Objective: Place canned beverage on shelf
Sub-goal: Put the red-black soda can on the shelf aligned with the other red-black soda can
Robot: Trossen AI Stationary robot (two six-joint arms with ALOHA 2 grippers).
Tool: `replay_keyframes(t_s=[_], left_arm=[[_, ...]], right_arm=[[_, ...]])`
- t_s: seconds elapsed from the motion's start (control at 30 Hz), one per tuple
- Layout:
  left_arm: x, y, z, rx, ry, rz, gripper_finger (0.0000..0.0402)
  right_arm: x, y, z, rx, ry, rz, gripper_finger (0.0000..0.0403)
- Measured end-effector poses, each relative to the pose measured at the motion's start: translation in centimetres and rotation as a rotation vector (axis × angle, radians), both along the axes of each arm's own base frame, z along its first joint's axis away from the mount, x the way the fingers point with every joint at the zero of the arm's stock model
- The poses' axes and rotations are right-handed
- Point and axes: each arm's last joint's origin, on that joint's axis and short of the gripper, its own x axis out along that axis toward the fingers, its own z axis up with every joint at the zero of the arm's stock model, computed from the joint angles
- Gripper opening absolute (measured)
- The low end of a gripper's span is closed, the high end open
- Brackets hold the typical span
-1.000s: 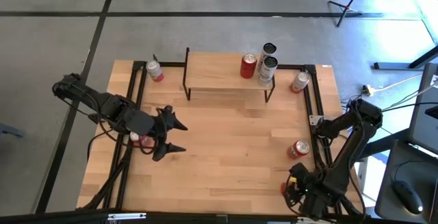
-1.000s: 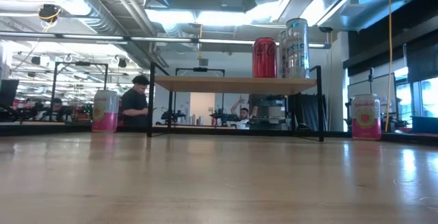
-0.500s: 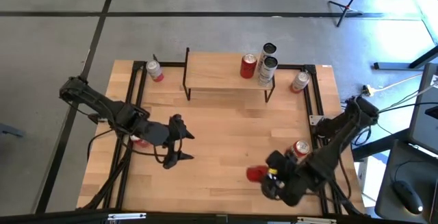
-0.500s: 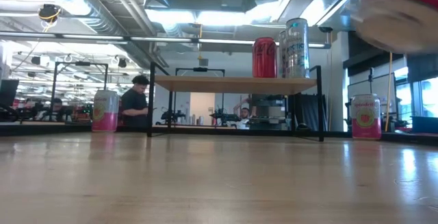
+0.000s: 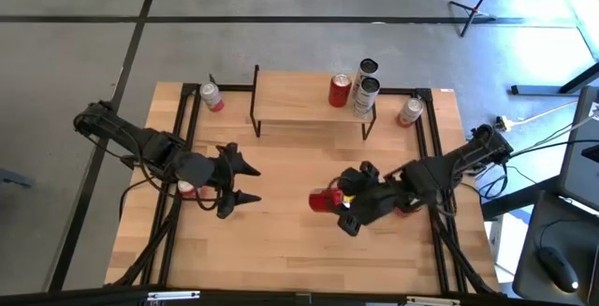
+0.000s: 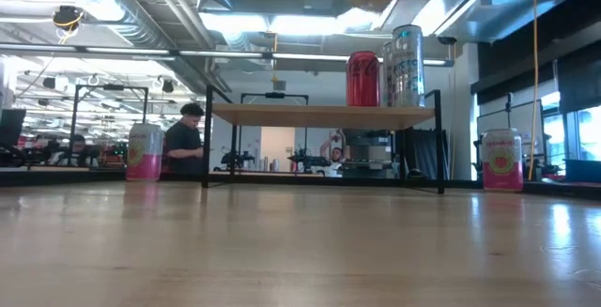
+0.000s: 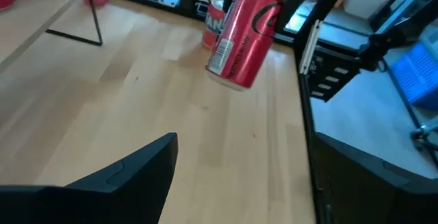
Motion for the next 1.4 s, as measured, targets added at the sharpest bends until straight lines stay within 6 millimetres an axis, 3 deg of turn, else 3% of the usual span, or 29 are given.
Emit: replay_keyframes(t_s=[0.13, 0.4, 0.5, 0.63, 0.97, 1.17, 1.23, 1.4], left_arm=[[0.4, -0.1, -0.6, 0.023, 0.037, 0.003, 0.0318], [1.4, -1.2, -1.9, -0.013, 0.104, -0.021, 0.0318], [1.6, -1.4, -2.0, -0.054, 0.108, -0.018, 0.0318], [1.5, -1.6, -2.0, -0.077, 0.111, -0.013, 0.0318], [1.5, -1.8, -1.9, -0.108, 0.116, -0.056, 0.0318], [1.5, -1.8, -1.9, -0.109, 0.113, -0.055, 0.0318], [1.5, -1.8, -1.9, -0.109, 0.113, -0.055, 0.0318], [1.5, -1.8, -1.9, -0.109, 0.114, -0.055, 0.0318]], right_arm=[[0.5, -1.2, -2.0, -0.021, 0.114, 0.046, 0.0269], [1.1, -4.1, -9.6, 0.024, 0.377, 0.064, 0.0269], [1.4, -5.0, -12.2, 0.055, 0.39, 0.059, 0.0269], [1.3, -5.4, -13.9, 0.066, 0.427, 0.031, 0.0269], [1.4, -5.3, -14.4, 0.059, 0.41, 0.076, 0.027], [1.8, -5.2, -14.2, 0.05, 0.393, 0.075, 0.0373], [2.0, -5.2, -13.7, 0.043, 0.376, 0.074, 0.0387], [2.1, -4.5, -12.0, 0.035, 0.353, 0.122, 0.0362]])
